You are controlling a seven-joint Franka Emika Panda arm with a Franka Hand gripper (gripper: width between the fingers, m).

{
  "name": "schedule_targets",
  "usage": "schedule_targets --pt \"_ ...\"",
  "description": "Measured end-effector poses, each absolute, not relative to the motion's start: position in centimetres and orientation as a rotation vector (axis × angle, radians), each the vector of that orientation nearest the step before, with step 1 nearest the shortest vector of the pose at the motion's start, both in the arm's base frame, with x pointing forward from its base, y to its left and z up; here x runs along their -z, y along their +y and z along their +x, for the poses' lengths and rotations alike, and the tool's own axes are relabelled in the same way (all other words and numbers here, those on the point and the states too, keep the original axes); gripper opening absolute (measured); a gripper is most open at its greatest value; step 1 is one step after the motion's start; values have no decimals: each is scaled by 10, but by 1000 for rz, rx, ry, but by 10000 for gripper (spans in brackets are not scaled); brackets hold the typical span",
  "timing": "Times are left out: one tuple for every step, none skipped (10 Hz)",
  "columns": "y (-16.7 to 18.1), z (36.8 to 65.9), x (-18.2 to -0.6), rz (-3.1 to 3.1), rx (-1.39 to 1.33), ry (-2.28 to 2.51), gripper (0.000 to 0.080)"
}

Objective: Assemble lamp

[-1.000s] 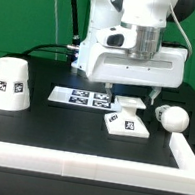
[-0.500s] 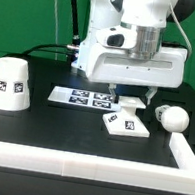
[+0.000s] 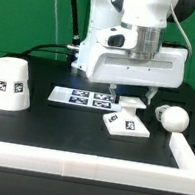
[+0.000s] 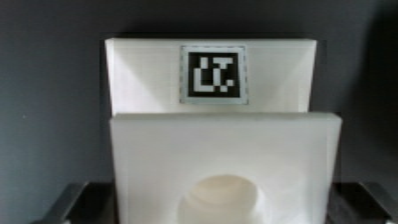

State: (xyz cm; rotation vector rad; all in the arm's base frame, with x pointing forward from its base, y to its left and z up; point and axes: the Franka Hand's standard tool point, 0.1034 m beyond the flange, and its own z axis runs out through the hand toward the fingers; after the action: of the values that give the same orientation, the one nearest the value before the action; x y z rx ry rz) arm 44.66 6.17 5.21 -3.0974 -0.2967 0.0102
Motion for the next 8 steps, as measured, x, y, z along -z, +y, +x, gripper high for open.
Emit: schedule_targets --pt "66 456 -52 -3100 1 -241 537" --pt "71 469 -52 -3100 21 -193 537" --pt "73 482 -53 -3096 38 -185 537" --pt "75 497 -53 -3093 52 -173 537" --pt "76 511 -53 -3090 74 -154 537" --pt "79 521 -53 -3088 93 -135 537" --pt "83 534 -53 -3083 120 -129 537" --pt "85 546 -54 -3079 143 -128 537"
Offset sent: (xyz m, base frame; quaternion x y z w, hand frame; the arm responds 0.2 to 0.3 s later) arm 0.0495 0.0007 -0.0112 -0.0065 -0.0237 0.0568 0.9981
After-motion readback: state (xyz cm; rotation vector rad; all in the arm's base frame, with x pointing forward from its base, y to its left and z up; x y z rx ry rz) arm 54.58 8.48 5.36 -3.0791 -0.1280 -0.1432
